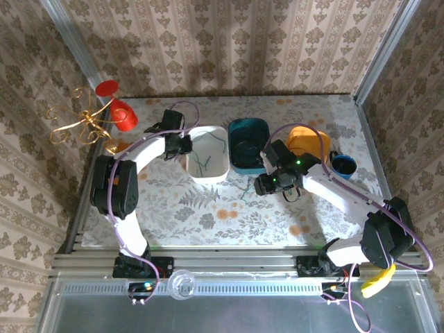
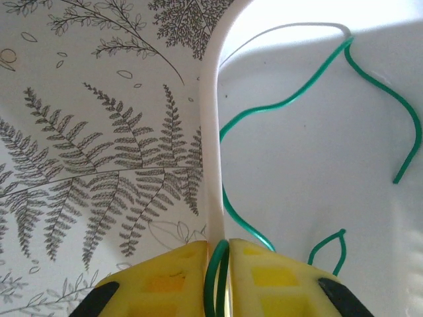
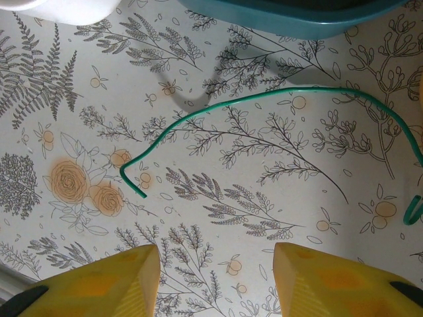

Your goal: Untangle the cables

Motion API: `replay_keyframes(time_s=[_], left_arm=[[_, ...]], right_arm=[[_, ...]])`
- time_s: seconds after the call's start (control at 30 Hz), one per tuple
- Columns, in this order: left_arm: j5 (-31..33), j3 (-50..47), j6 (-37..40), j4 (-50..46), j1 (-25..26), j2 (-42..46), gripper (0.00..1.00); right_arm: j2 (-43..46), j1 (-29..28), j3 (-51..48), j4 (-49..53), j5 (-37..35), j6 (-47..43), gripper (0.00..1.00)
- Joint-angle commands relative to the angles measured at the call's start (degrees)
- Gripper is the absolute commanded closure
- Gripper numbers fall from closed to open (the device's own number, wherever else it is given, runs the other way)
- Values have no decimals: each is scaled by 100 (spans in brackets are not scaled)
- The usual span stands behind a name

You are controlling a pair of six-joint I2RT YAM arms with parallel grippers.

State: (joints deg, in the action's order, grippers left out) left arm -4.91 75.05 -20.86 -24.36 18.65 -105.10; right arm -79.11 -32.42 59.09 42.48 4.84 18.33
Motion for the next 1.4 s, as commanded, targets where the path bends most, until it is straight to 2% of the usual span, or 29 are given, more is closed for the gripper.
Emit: replay_keyframes(time_s=[0.0,0.2,0.4,0.57,0.8,0.83,0.87,0.9,0.93,0.97,1.03,1.1,1.2,1.27,1.37], left_arm=[[169,207,261,-257,50,278,84],[182,348,285,-319,101,211,100],[283,556,443,-518,253,195,100],[558,758,847,-631,593,350,100],[267,997,867,-678,718,-105,100],[309,1043,843,-712,718,-170,92],[388,1084,815,-734,718,-209,75],[493,1115,795,-754,718,-208,55],[597,1134,794,-750,713,-168,41],[682,1143,806,-724,717,-112,34],[825,1101,926,-541,717,95,26],[975,1077,1068,-419,950,304,21],[806,951,1749,-252,1213,675,19],[344,790,2370,-344,1476,897,19],[-786,506,3042,-870,1901,1087,19]], right_arm=[[45,-18,-86,33,-18,-3,50],[61,-18,-95,24,-22,7,51],[98,-18,-138,26,-44,17,50],[98,-18,-147,15,-24,15,50],[80,-18,-63,15,-9,3,50],[81,-21,-61,16,-2,2,50],[73,-27,-61,14,23,-1,50],[64,-35,-71,12,39,2,49],[55,-52,-79,8,40,-7,49],[40,-76,-79,9,48,-27,48],[-22,-144,-66,-3,9,-66,47],[-192,-198,-6,14,-29,-120,46],[-324,-240,111,44,-217,-84,46],[-196,-132,63,-51,-410,75,47],[216,431,-133,-261,-232,451,46]])
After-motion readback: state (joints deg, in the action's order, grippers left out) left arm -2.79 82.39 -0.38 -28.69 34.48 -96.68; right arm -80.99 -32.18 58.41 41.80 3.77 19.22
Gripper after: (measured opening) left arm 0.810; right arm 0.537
